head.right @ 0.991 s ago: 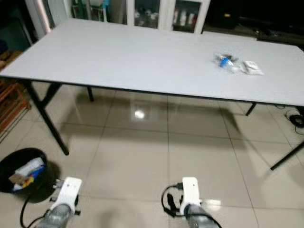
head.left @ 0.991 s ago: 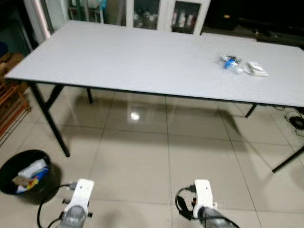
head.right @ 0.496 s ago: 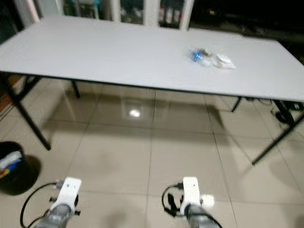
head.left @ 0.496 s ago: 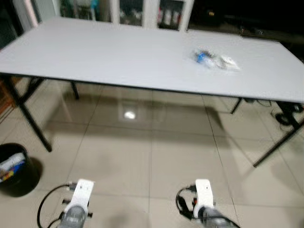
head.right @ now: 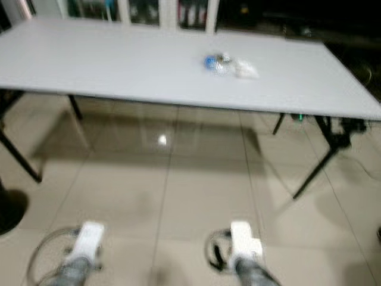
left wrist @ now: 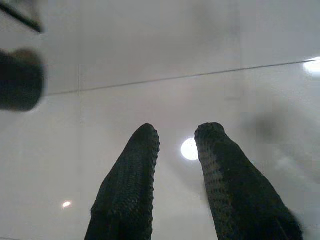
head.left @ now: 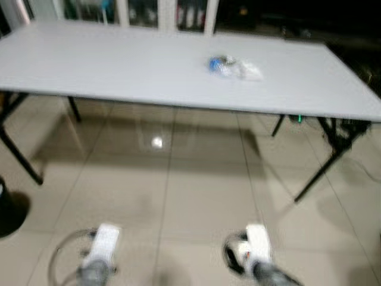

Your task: Picking trash to rubbish bin

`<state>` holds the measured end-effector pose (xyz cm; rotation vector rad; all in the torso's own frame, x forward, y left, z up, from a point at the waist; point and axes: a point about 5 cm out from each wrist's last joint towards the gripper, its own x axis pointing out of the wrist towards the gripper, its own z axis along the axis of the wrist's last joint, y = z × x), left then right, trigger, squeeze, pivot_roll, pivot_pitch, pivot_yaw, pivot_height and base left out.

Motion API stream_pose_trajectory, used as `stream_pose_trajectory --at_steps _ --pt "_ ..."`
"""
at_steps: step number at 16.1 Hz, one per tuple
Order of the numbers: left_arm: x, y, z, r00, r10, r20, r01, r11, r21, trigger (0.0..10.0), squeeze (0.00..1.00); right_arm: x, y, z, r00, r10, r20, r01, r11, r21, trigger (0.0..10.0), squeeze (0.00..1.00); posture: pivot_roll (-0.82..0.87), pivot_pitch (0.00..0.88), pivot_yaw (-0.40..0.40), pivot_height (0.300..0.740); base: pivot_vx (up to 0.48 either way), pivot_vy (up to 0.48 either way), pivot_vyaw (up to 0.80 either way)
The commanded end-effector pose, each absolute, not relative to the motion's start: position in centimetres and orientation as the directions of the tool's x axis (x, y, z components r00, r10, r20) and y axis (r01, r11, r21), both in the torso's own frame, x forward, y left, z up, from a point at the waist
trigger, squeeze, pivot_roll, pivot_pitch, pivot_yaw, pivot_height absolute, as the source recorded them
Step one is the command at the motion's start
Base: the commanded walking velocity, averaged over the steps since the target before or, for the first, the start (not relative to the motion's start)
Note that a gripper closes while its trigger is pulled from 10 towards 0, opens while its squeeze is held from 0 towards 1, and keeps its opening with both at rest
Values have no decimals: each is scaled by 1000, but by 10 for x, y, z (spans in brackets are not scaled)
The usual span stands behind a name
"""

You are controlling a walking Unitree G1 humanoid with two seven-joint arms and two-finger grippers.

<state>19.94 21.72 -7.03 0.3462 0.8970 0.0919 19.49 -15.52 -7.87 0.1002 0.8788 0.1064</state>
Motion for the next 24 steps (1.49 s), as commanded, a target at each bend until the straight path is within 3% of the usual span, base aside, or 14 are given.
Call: stream_pose_trajectory --at_steps 1,5,6,24 --pt "200 218 -70 624 224 -748 67 939 337 10000 0 196 -154 -78 635 140 -759 -56 989 135 10000 0 -2 20 -65 740 0 0 0" --pt "200 217 -70 622 217 -752 76 940 334 10000 0 196 -154 -78 636 139 -759 -56 989 135 10000 0 -3 19 -64 740 0 0 0" --pt "200 215 -71 621 201 -758 87 943 322 10000 1000 196 -154 -78 636 140 -759 -56 989 135 10000 0 -3 19 -64 740 0 0 0" --pt "203 210 -69 636 175 -752 101 947 306 10000 1000 196 -152 -78 634 146 -760 -59 988 140 10000 0 -1 18 -63 740 0 0 0"
